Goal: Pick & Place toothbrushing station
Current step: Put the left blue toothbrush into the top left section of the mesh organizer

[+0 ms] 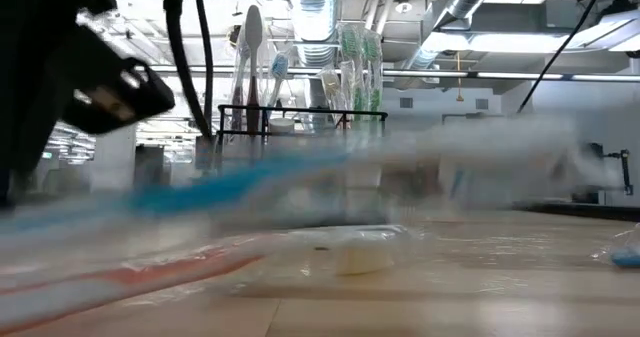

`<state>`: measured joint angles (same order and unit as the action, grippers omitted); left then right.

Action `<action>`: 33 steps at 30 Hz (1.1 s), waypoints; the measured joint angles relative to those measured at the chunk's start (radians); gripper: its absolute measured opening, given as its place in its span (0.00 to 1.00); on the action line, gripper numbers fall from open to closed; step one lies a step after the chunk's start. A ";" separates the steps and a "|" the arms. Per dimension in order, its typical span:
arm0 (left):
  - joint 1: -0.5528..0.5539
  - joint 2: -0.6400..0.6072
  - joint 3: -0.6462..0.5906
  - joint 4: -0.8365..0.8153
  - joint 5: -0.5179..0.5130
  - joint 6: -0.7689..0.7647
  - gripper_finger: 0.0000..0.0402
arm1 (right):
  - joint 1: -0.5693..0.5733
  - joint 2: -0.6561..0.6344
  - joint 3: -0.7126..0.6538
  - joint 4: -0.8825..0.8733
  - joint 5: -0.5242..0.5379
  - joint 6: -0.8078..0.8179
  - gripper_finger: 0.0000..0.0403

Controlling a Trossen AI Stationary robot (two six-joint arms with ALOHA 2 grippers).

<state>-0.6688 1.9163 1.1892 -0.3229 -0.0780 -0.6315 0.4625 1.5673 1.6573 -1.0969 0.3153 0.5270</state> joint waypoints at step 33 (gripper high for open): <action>-0.030 -0.550 0.000 0.001 -0.883 -0.081 0.00 | -0.068 -0.010 0.000 0.184 -0.007 -0.083 0.78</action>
<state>-0.6992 1.3665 1.1892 -0.3217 -0.9615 -0.7122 0.3949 1.5576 1.6573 -0.9127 0.3078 0.4441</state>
